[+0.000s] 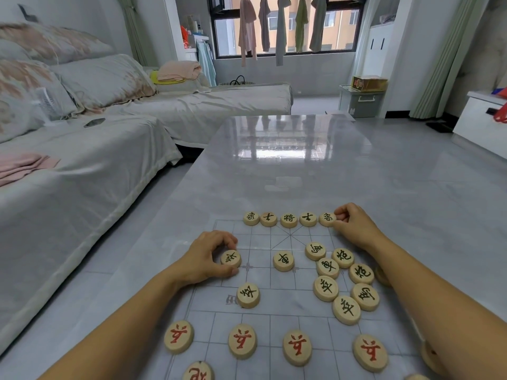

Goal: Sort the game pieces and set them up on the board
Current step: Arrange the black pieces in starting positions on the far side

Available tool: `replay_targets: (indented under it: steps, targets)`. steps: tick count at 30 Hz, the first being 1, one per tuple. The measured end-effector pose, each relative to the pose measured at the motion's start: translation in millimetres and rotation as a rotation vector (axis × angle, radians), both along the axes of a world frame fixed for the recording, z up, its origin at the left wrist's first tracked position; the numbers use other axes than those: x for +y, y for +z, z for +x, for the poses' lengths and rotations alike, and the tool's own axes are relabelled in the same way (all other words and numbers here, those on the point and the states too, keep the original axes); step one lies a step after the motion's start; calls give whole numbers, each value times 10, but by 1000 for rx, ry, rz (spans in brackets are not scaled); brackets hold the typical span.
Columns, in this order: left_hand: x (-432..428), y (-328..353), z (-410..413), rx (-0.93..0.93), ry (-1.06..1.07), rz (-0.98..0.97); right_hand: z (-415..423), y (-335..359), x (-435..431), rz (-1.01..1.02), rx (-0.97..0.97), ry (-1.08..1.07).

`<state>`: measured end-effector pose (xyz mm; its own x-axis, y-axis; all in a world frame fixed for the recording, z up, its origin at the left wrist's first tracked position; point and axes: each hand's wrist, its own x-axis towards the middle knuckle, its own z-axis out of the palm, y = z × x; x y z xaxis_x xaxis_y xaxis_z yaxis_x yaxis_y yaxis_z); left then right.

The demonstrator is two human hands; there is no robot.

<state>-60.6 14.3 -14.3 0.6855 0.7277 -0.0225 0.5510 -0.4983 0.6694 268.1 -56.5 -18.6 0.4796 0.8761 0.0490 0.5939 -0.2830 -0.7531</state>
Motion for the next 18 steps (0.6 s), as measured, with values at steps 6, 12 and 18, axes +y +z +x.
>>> replay_targets:
  steps: [6, 12, 18]
  targets:
    - [12, -26, 0, -5, 1, 14, -13, 11, -18, -2, 11, -18]
    - [39, -58, 8, -5, 20, 37, 24, 43, -74, 74, 194, -84]
    - [52, -74, 18, -27, 27, 67, 68, 60, -110, 160, 388, -124]
